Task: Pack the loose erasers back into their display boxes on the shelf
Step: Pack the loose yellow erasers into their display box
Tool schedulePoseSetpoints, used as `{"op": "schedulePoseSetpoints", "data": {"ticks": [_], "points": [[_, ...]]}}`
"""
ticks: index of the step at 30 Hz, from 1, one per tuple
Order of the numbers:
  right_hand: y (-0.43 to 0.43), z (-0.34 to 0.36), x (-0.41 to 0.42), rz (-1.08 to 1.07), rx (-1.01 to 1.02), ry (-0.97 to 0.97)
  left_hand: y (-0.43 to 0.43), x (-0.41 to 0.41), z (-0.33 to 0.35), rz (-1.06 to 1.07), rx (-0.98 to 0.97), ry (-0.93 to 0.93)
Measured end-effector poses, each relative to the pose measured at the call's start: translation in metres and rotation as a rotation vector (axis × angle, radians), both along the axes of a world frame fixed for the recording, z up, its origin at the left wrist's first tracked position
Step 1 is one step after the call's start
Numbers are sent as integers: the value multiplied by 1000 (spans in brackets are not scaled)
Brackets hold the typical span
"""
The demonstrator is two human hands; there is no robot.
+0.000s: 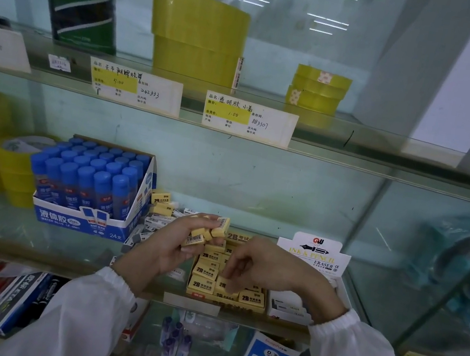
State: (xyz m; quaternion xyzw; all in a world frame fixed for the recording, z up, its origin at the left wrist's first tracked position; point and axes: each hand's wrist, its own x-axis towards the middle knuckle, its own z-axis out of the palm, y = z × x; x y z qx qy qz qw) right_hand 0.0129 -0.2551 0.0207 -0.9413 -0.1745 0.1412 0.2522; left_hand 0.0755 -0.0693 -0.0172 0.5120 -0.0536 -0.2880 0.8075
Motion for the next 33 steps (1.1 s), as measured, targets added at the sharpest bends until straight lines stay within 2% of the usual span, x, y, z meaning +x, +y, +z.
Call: {"op": "schedulePoseSetpoints", "data": {"ticks": [6, 8, 11, 18, 25, 29, 33], "points": [[0, 1, -1, 11, 48, 10, 0, 2, -2, -8, 1, -19], [-1, 3, 1, -124, 143, -79, -1, 3, -3, -4, 9, -23], [1, 4, 7, -400, 387, -179, 0, 3, -2, -5, 22, -46], [7, 1, 14, -457, 647, -172, 2, 0, 0, -28, 77, -141], [-2, 7, 6, -391, 569, -174, 1, 2, -1, 14, 46, -58], [-6, 2, 3, -429, 664, -107, 3, 5, -3, 22, 14, -13], [-9, -1, -2, -419, 673, -43, 4, 4, -3, 28, -10, -1]]}}
